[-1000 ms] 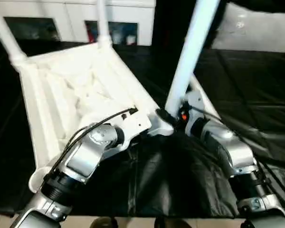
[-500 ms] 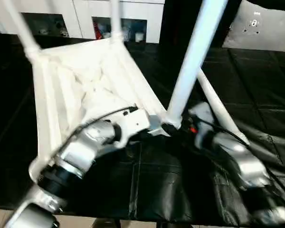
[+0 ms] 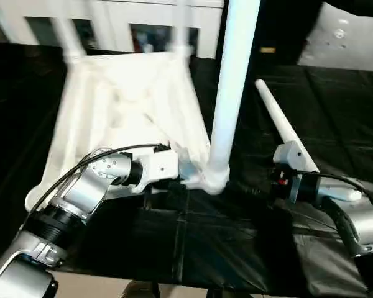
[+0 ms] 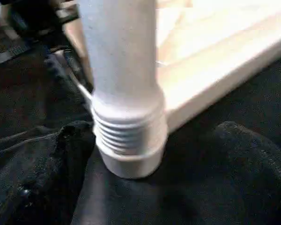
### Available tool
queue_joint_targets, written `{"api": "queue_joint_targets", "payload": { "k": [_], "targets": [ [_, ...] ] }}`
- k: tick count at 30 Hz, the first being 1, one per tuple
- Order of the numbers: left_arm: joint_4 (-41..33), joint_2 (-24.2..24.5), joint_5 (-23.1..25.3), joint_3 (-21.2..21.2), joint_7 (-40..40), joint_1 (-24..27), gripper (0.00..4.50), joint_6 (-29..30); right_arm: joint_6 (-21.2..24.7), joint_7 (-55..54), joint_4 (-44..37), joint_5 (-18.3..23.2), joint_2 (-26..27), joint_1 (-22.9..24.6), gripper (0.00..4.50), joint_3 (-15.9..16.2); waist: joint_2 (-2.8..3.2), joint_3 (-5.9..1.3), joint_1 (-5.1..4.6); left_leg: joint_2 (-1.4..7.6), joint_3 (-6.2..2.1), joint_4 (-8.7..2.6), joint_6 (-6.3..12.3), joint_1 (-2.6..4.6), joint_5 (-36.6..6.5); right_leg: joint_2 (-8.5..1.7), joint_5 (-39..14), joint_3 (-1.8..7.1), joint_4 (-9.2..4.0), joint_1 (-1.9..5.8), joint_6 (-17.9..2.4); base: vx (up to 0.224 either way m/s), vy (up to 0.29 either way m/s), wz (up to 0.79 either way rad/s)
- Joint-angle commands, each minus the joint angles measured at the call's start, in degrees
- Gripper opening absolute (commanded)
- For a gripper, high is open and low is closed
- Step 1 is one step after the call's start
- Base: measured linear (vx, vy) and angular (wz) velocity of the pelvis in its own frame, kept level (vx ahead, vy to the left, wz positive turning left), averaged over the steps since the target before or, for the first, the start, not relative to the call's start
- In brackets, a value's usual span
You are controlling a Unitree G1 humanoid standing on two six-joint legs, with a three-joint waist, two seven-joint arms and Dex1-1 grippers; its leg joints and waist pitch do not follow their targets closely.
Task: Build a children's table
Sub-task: Insert table leg to table base
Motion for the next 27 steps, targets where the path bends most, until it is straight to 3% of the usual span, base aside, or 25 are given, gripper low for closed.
{"api": "queue_joint_targets", "payload": {
  "k": [1, 6, 10, 11, 15, 21, 27],
  "targets": [
    [0.56, 0.56, 2.33, -4.85, -4.67, 0.55, 0.0, -1.96, 0.09, 1.08, -0.76, -0.41, -0.56, -0.48, 4.44, 0.89, 0.29, -4.0, -0.11, 4.07, -1.35, -2.47, 5.03, 1.09, -8.75, -6.42, -4.27, 3.13, -3.24, 2.55, -13.56, 0.0, 0.0, 0.0],
    [0.18, 0.54, 1.94, -5.67, -6.86, 0.39, 0.0, -3.62, -0.15, 1.49, 0.18, -2.12, 0.88, -1.63, 4.44, 3.23, 0.15, -3.74, -0.07, 3.89, -1.4, -2.54, 3.57, 1.02, -10.83, -6.7, -9.6, 3.25, -3.6, 2.36, -12.74, 0.0, 0.0, 0.0],
    [0.33, 0.45, 1.87, -6.04, -7.59, 0.09, 0.0, -4.76, 0.17, 1.08, 1.42, -3.22, 1.73, -2.65, 4.44, 4.42, 0.3, -3.9, 0.14, 3.98, -1.39, -2.46, 3.35, 1.17, -10.46, -6.68, -8.94, 3.34, -3.51, 2.28, -12.57, 0.0, 0.0, 0.0],
    [0.37, 0.5, 1.88, -6.09, -7.66, 0.04, 0.0, -4.94, 0.14, 1.13, 1.46, -3.12, 1.79, -2.72, 4.18, 4.46, 0.35, -3.94, 0.22, 3.97, -1.42, -2.44, 3.35, 1.14, -10.0, -6.57, -7.85, 3.29, -3.35, 2.27, -12.78, 0.0, 0.0, 0.0],
    [0.28, 0.61, 1.98, -6.32, -8.24, 0.01, 0.0, -5.5, -0.11, 1.16, 2.41, -3.28, 2.46, -3.39, 4.0, 4.77, 0.35, -4.14, 0.37, 3.93, -1.4, -2.28, 3.91, 1.02, -8.7, -6.49, -3.82, 3.18, -2.87, 2.4, -13.48, 0.0, 0.0, 0.0],
    [0.73, 0.68, 2.06, -6.46, -8.22, -0.14, 0.0, -6.04, -0.06, 1.71, 3.23, -3.3, 3.12, -3.69, 3.61, 4.91, 0.3, -4.11, 0.47, 3.95, -1.41, -2.29, 3.88, 1.0, -8.87, -6.58, -4.25, 3.16, -2.89, 2.51, -13.47, 0.0, 0.0, 0.0],
    [0.96, 1.05, 2.03, -6.6, -8.14, -0.03, 0.0, -6.23, -0.03, 2.62, 3.65, -3.14, 3.33, -3.41, 2.92, 5.01, 0.28, -4.06, 0.51, 3.93, -1.39, -2.29, 3.77, 1.05, -9.23, -6.63, -5.29, 3.16, -2.99, 2.51, -13.25, 0.0, 0.0, 0.0]
  ]
}}
